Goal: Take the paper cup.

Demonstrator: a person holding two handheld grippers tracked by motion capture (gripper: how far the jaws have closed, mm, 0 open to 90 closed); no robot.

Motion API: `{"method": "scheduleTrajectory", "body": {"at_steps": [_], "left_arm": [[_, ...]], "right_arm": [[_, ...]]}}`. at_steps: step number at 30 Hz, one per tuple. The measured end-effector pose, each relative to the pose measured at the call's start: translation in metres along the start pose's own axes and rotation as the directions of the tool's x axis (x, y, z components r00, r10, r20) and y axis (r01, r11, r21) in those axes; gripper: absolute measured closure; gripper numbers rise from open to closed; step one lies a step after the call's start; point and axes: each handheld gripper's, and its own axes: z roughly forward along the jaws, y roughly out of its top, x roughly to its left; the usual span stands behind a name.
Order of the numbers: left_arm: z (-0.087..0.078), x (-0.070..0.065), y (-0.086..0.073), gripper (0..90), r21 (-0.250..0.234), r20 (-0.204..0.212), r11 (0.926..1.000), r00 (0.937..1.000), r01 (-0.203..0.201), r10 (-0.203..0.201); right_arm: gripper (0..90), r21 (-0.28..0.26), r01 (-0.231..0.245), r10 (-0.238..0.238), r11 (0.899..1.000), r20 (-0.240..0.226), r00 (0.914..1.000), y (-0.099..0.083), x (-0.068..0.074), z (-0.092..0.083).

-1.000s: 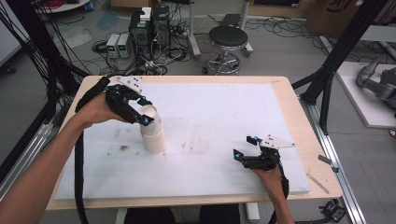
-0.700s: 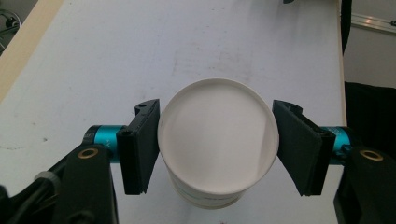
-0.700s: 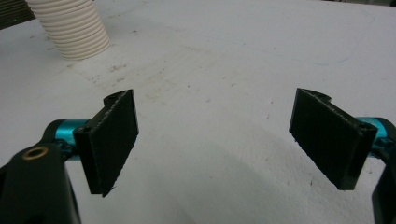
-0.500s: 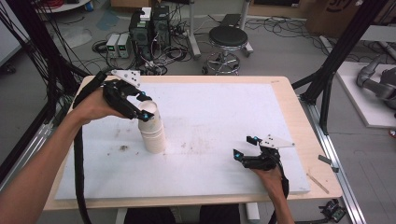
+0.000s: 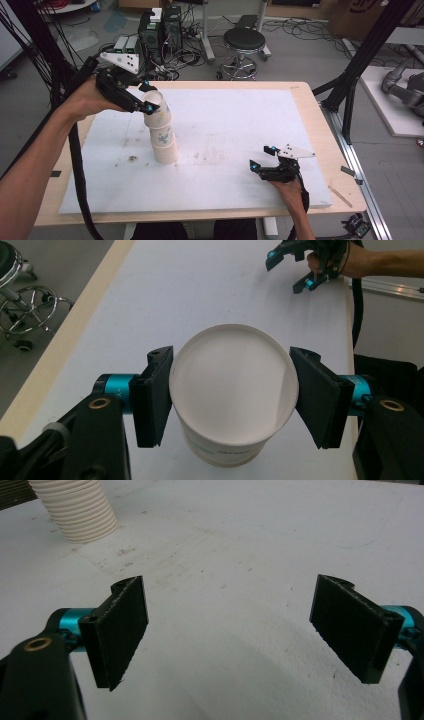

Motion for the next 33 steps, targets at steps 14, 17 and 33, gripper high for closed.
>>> {"method": "scheduleTrajectory", "body": {"at_steps": [14,17,33], "left_arm": [[-0.015,-0.01,0.008,37.1,-0.044,-0.012,0.9989,0.9998,0.016,-0.017],[-0.016,-0.014,0.008,37.1,-0.049,-0.007,0.9985,0.9997,0.023,-0.023],[-0.015,-0.056,-0.002,37.1,-0.205,-0.006,0.9787,0.9999,0.009,-0.01]], "right_arm": [[15.7,-0.005,0.005,-0.005,1.0,0.004,1.0,0.0,0.0,0.0],[15.7,-0.007,0.003,-0.003,1.0,0.003,1.0,0.0,0.0,-0.001],[15.7,-0.007,0.003,-0.003,1.0,0.0,1.0,0.0,0.001,-0.001]]}}
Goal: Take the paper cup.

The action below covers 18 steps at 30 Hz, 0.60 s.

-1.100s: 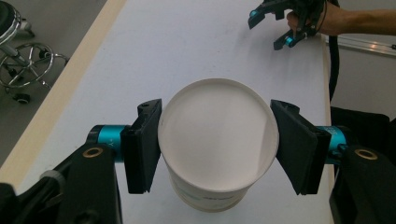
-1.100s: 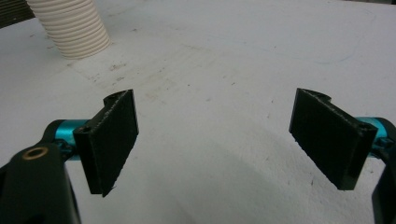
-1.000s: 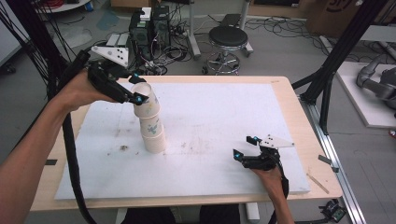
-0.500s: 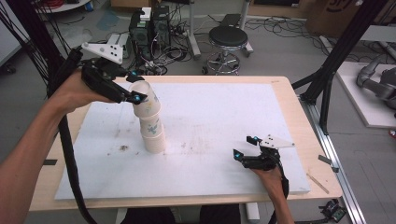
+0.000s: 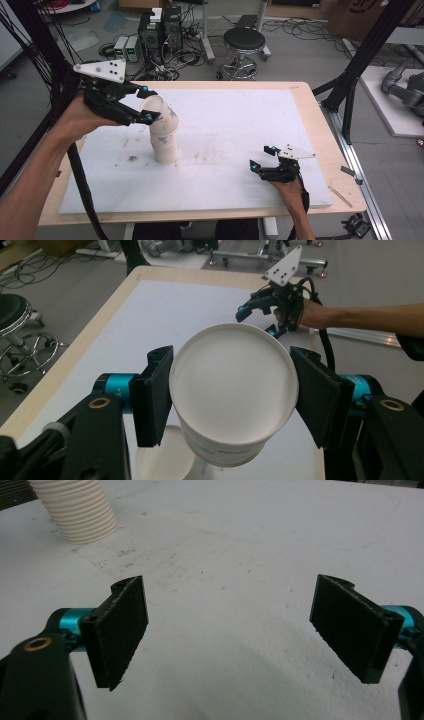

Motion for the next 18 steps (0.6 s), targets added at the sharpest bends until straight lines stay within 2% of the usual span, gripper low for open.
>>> {"method": "scheduleTrajectory", "body": {"at_steps": [4,11,13,18], "left_arm": [[0.01,-0.015,-0.008,37.0,-0.038,0.028,0.9992,0.9995,-0.012,0.013],[0.022,-0.031,-0.025,37.0,-0.075,0.038,0.9972,0.9992,-0.006,0.009],[0.029,-0.039,-0.035,37.0,-0.115,0.044,0.9934,0.999,0.004,0.001],[0.04,-0.049,-0.049,37.0,-0.14,0.055,0.9901,0.9985,0.007,0.0]], "right_arm": [[15.7,-0.004,0.005,-0.005,1.0,0.0,1.0,0.0,0.0,0.0],[15.7,-0.006,0.008,-0.008,1.0,-0.004,1.0,0.0,-0.001,0.0],[15.7,-0.006,0.008,-0.008,1.0,-0.006,1.0,0.0,0.0,-0.001],[15.7,-0.006,0.002,-0.002,1.0,-0.006,1.0,0.0,-0.001,-0.001]]}}
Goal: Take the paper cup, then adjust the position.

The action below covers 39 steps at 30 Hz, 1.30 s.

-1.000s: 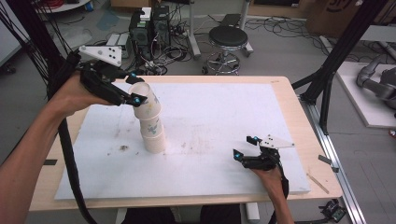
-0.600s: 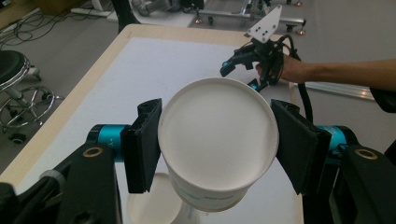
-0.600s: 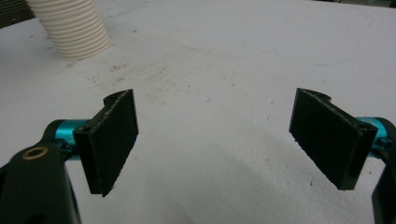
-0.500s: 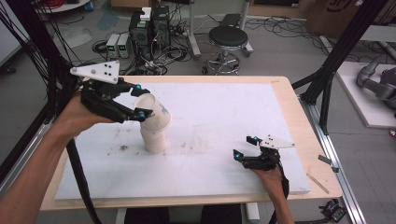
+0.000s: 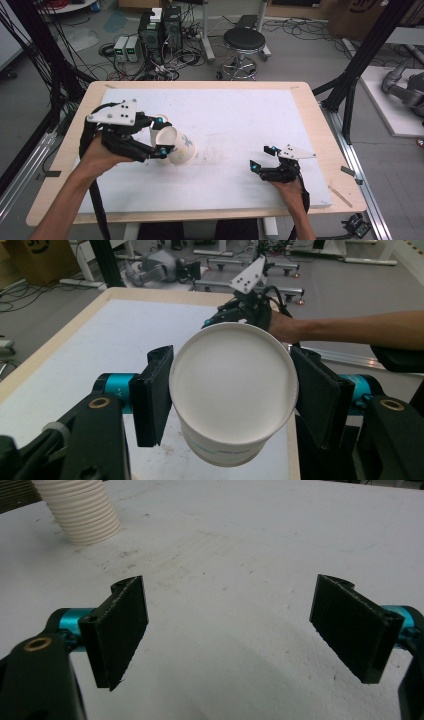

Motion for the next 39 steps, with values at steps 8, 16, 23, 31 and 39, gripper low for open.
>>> {"method": "scheduleTrajectory", "body": {"at_steps": [8,16,23,31,39], "left_arm": [[0.013,-0.012,-0.032,37.0,-0.047,0.012,0.9982,0.9992,0.038,-0.037],[0.021,-0.016,-0.05,37.0,-0.082,0.025,0.996,0.9991,0.037,-0.035],[0.024,-0.014,-0.056,37.0,-0.109,0.034,0.9931,0.9987,0.041,-0.037],[0.024,-0.012,-0.06,37.0,-0.105,0.035,0.9934,0.9984,0.047,-0.043],[0.02,-0.014,-0.062,37.0,-0.118,0.032,0.9919,0.9985,0.048,-0.044]], "right_arm": [[15.7,0.003,-0.003,0.003,1.0,0.002,1.0,0.0,0.0,0.0],[15.7,0.001,0.0,0.0,1.0,0.002,1.0,0.0,0.0,0.0],[15.7,0.009,-0.01,0.01,1.0,-0.001,0.9999,0.0,-0.001,0.001],[15.7,0.012,-0.015,0.015,1.0,-0.003,0.9999,0.001,-0.001,0.001],[15.7,0.01,-0.023,0.024,1.0,-0.01,0.9997,0.001,-0.002,0.001]]}}
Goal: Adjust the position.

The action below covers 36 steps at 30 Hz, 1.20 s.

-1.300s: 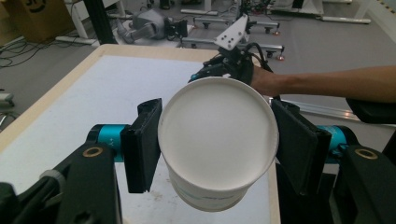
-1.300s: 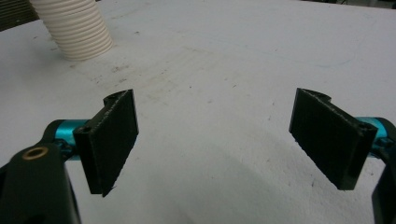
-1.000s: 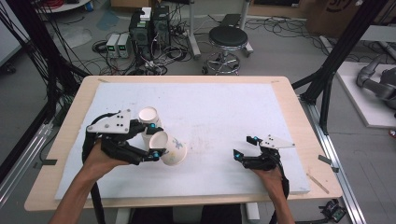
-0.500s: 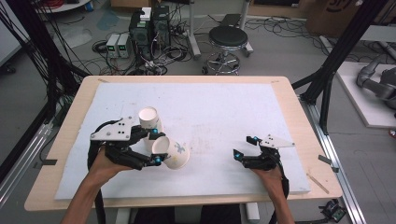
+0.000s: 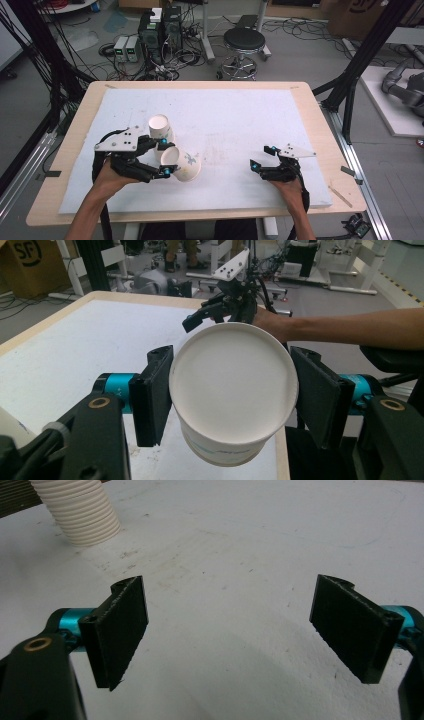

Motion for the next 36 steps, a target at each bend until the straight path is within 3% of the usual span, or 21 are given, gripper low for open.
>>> {"method": "scheduleTrajectory", "body": {"at_steps": [5,9,11,13,16,20,24,25,26,27,28,29,30,32,33,34,35,36], "left_arm": [[0.0,0.0,0.0,36.9,-0.001,0.003,1.0,1.0,-0.006,0.006],[0.002,0.002,0.0,36.9,-0.006,0.009,1.0,1.0,-0.003,0.003],[0.003,0.002,0.0,37.0,-0.005,0.013,1.0,0.9999,-0.003,0.003],[0.004,0.002,0.0,36.9,-0.008,0.013,1.0,0.9999,-0.002,0.002],[0.005,0.002,-0.001,36.9,-0.006,0.017,1.0,0.9998,0.0,0.001],[0.006,0.001,-0.002,37.0,-0.006,0.018,1.0,0.9998,0.001,-0.001],[0.009,0.001,-0.004,37.0,-0.015,0.021,0.9998,0.9997,0.01,-0.009],[0.009,0.001,-0.004,37.0,-0.019,0.021,0.9998,0.9997,0.011,-0.01],[0.01,0.0,-0.005,37.0,-0.02,0.025,0.9997,0.9996,0.009,-0.009],[0.01,0.0,-0.005,37.0,-0.02,0.025,0.9997,0.9996,0.009,-0.009],[0.01,0.0,-0.005,37.0,-0.019,0.026,0.9998,0.9996,0.007,-0.007],[0.01,0.0,-0.005,37.0,-0.019,0.026,0.9998,0.9996,0.007,-0.007],[0.01,0.0,-0.006,37.0,-0.026,0.027,0.9996,0.9995,0.014,-0.014],[0.01,0.0,-0.006,37.0,-0.03,0.027,0.9994,0.9994,0.02,-0.019],[0.01,0.0,-0.006,37.0,-0.03,0.027,0.9994,0.9995,0.019,-0.018],[0.01,0.0,-0.006,37.0,-0.03,0.027,0.9994,0.9995,0.019,-0.018],[0.011,0.0,-0.006,37.0,-0.031,0.028,0.9994,0.9995,0.017,-0.016],[0.012,0.0,-0.006,37.0,-0.034,0.031,0.9992,0.9993,0.021,-0.02]], "right_arm": [[15.7,0.018,-0.011,0.011,1.0,-0.007,0.9999,0.002,-0.002,0.002],[15.7,-0.009,0.003,-0.003,1.0,-0.021,0.9998,0.005,-0.002,-0.002],[15.7,-0.053,0.017,-0.019,0.998,-0.051,0.9985,0.014,0.002,-0.008],[15.7,-0.059,0.025,-0.029,0.998,-0.061,0.9977,0.018,0.003,-0.01],[15.6,-0.084,0.065,-0.075,0.994,-0.126,0.9891,0.033,0.012,-0.017],[15.6,-0.097,0.104,-0.123,0.99,-0.216,0.9687,0.051,0.023,-0.021],[15.7,-0.101,0.168,-0.191,0.981,-0.308,0.9321,0.072,0.037,-0.021],[15.7,-0.101,0.168,-0.191,0.981,-0.308,0.9321,0.072,0.037,-0.021],[15.7,-0.111,0.186,-0.213,0.976,-0.344,0.9145,0.08,0.041,-0.02],[15.7,-0.111,0.186,-0.213,0.976,-0.344,0.9145,0.08,0.041,-0.02],[15.7,-0.113,0.204,-0.231,0.973,-0.373,0.8985,0.087,0.046,-0.017],[15.7,-0.113,0.204,-0.231,0.973,-0.373,0.8985,0.087,0.046,-0.017],[15.6,-0.115,0.216,-0.245,0.969,-0.394,0.8861,0.092,0.05,-0.014],[15.6,-0.113,0.219,-0.246,0.969,-0.401,0.8822,0.094,0.052,-0.013],[15.6,-0.112,0.225,-0.251,0.968,-0.427,0.8687,0.097,0.056,-0.009],[15.6,-0.112,0.228,-0.254,0.967,-0.436,0.8634,0.099,0.058,-0.008],[15.6,-0.112,0.228,-0.254,0.967,-0.436,0.8634,0.099,0.058,-0.008],[15.6,-0.112,0.236,-0.261,0.965,-0.453,0.8525,0.101,0.062,-0.004]]}}
